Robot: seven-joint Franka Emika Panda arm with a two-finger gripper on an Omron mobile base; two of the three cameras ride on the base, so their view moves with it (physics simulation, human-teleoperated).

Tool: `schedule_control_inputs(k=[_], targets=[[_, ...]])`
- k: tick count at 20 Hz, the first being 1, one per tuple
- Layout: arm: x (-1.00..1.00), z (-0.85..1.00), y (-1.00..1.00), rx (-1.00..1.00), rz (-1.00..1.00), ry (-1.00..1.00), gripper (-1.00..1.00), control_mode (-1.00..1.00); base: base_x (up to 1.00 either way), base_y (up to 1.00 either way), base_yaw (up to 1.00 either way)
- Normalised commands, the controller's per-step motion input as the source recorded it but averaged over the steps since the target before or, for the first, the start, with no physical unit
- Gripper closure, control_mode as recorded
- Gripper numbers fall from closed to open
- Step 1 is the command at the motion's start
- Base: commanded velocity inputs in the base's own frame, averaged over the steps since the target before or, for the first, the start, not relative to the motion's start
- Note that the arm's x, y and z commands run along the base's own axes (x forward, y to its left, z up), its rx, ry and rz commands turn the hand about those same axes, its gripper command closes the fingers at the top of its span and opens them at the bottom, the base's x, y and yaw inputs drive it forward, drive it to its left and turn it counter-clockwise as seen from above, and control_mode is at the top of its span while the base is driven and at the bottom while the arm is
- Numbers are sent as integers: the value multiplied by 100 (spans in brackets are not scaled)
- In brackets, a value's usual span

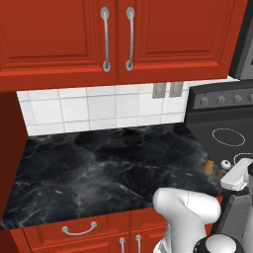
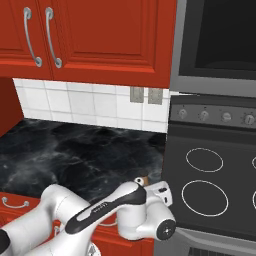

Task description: Take 2 condiments from the cabinet and move them on the counter near the stove.Make sure the condiments are lined up with each other, next to each other.

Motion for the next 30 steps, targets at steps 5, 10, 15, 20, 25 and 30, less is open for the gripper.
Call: schedule_control_inputs(k=[5, 10, 15, 20, 25, 30], targets=[[12, -9, -5, 0, 0, 0, 100, -100, 0, 0, 0], [11, -14, -7, 0, 0, 0, 100, -100, 0, 0, 0], [18, -17, -8, 0, 0, 0, 100, -100, 0, 0, 0], [17, -17, -8, 0, 0, 0, 100, -100, 0, 0, 0], [19, -17, -8, 0, 0, 0, 100, -100, 0, 0, 0], [20, -15, -8, 0, 0, 0, 100, -100, 0, 0, 0]])
